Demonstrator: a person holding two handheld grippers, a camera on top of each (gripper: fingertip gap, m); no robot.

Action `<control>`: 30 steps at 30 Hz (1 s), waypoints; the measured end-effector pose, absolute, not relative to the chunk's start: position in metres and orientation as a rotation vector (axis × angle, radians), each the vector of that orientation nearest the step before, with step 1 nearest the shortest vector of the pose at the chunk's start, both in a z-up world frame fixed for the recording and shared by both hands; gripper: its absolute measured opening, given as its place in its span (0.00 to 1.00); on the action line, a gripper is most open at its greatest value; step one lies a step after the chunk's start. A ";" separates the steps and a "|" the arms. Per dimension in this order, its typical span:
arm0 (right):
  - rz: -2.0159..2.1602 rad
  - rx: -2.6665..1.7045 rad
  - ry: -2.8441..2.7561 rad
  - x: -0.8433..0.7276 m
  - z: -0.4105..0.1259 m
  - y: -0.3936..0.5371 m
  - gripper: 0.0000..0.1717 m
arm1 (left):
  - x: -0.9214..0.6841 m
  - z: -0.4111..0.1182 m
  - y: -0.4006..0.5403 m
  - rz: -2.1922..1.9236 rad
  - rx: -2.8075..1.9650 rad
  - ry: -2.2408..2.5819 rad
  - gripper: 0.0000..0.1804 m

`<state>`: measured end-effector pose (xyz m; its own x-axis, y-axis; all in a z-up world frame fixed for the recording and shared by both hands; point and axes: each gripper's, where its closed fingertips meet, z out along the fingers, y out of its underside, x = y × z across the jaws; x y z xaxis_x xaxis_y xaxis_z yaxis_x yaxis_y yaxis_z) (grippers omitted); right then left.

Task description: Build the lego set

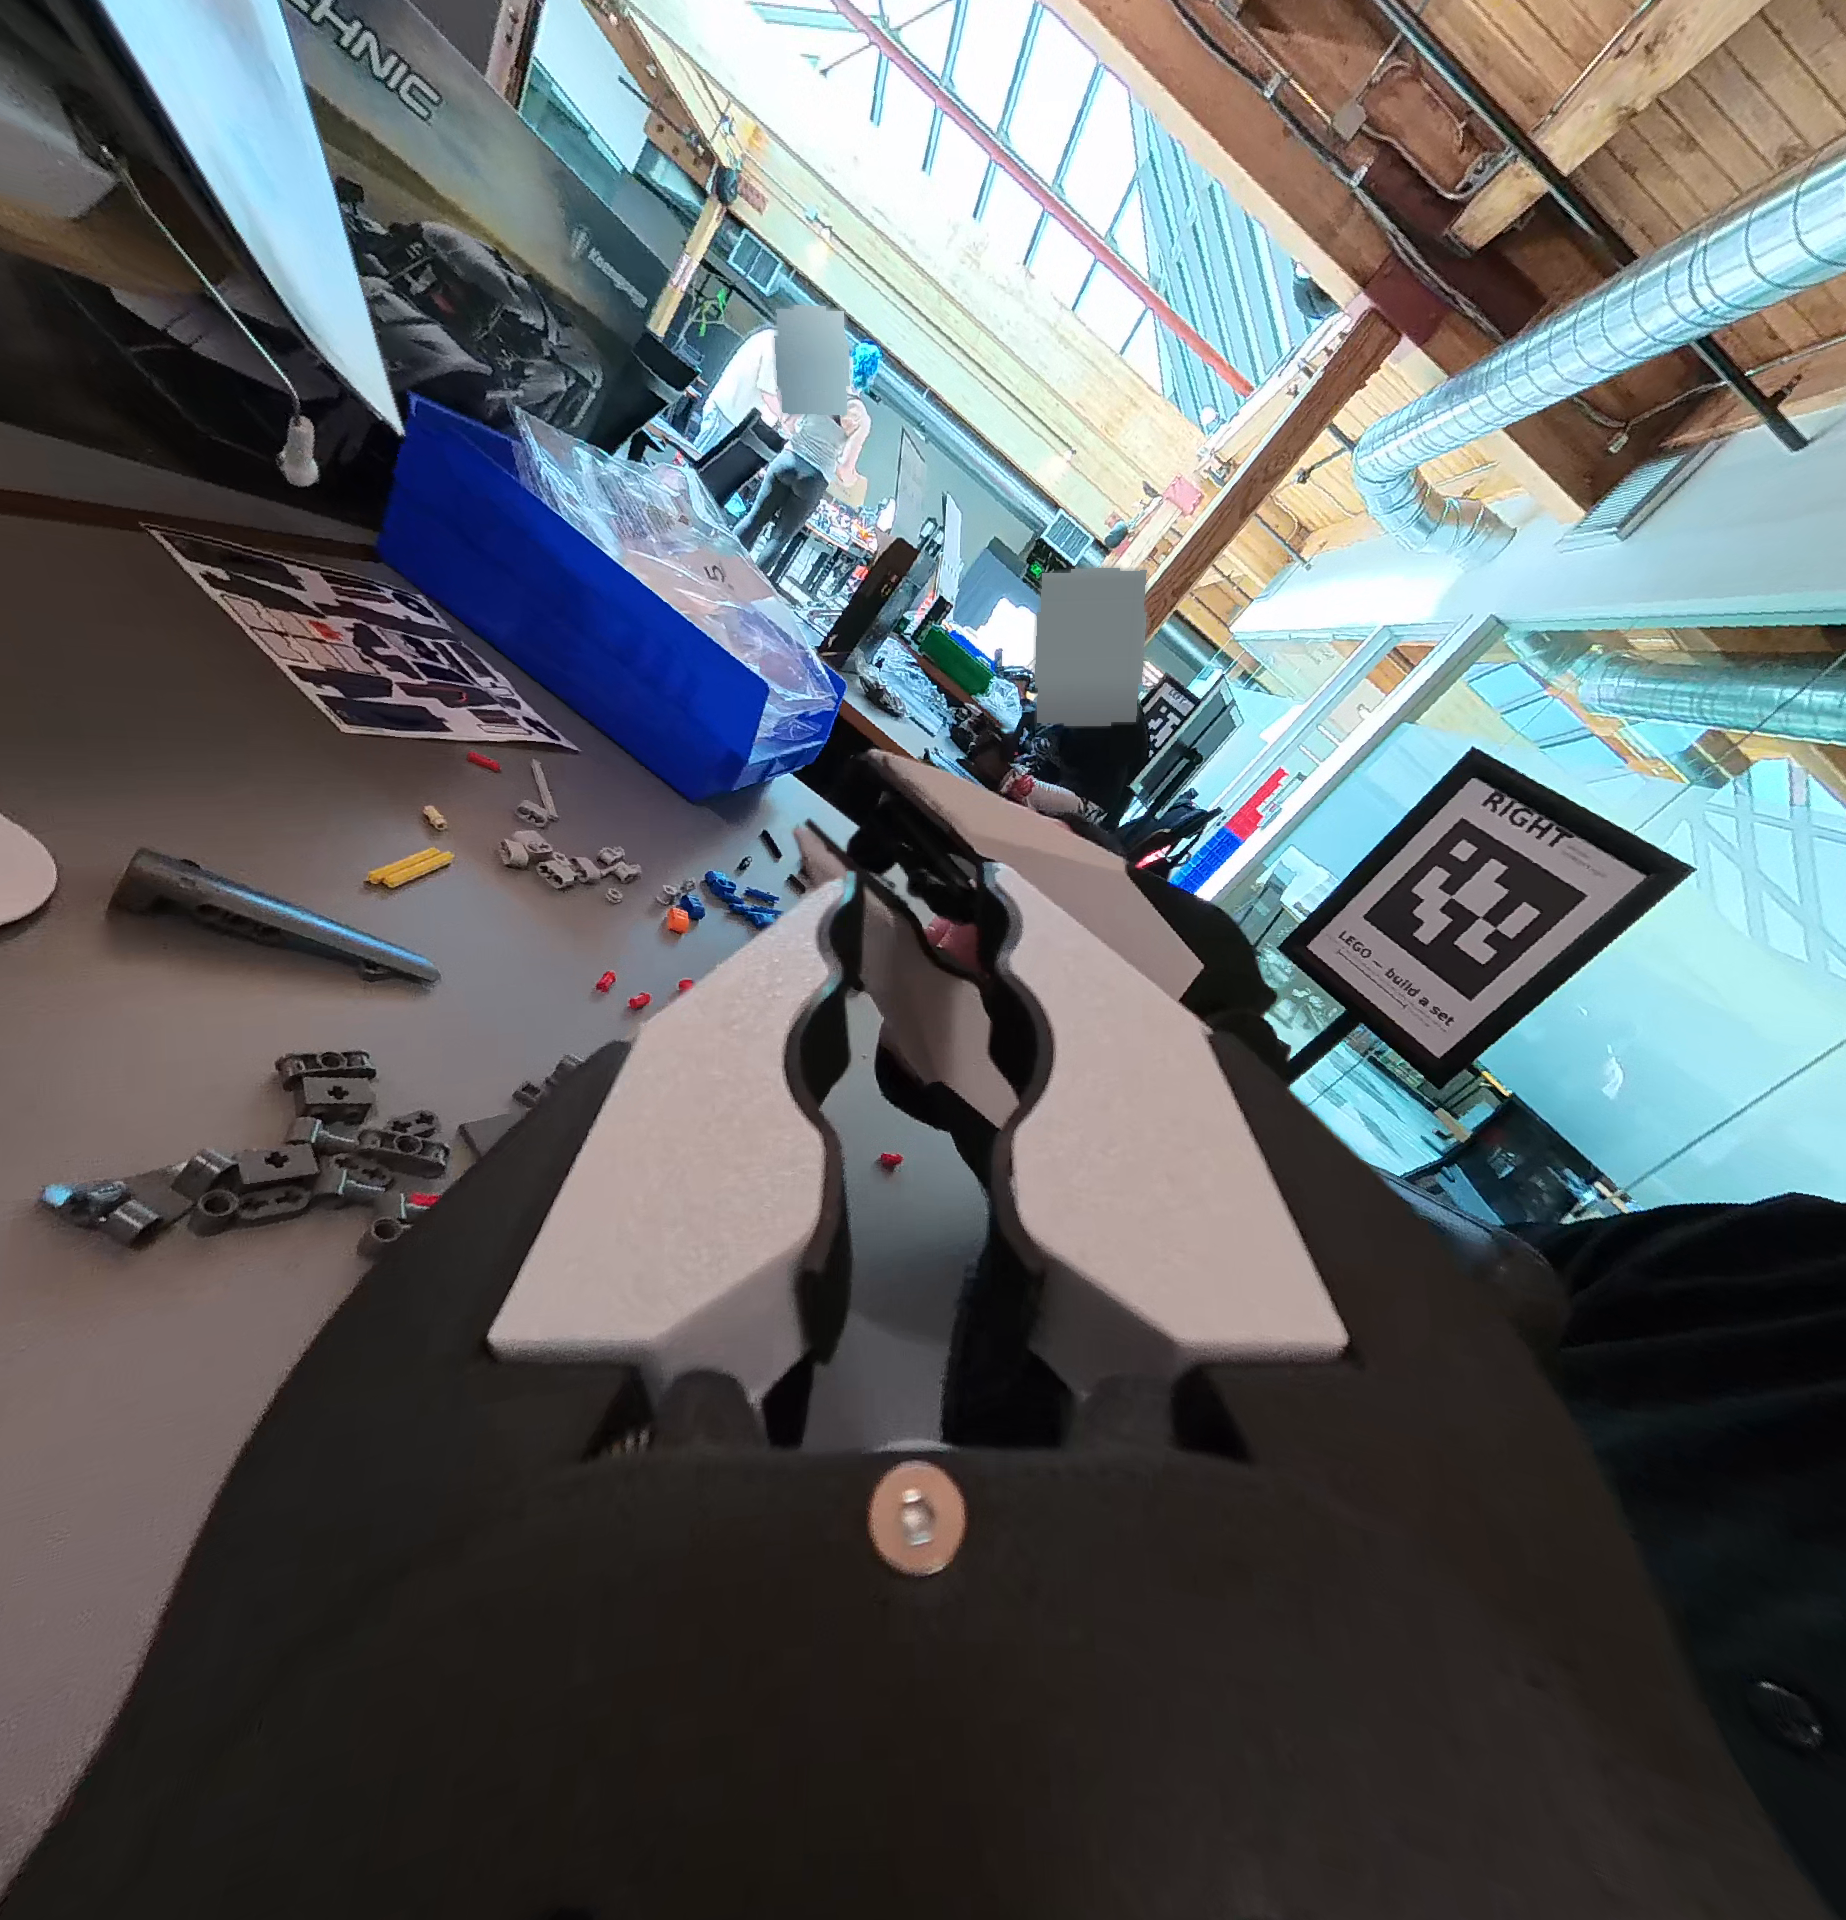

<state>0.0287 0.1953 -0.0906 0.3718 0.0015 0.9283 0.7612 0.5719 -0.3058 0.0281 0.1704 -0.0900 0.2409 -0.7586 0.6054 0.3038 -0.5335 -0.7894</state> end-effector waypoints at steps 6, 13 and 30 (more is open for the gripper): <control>-0.558 -0.854 -1.093 0.028 -0.092 0.196 0.08 | 0.031 -0.090 0.167 -1.439 -1.592 0.470 0.05; -0.536 -0.871 -1.093 0.030 -0.091 0.196 0.07 | 0.032 -0.093 0.169 -1.412 -1.582 0.503 0.03; 0.670 -1.199 -1.306 0.044 -0.111 0.173 0.08 | 0.030 -0.091 0.165 -0.905 -1.428 0.826 0.03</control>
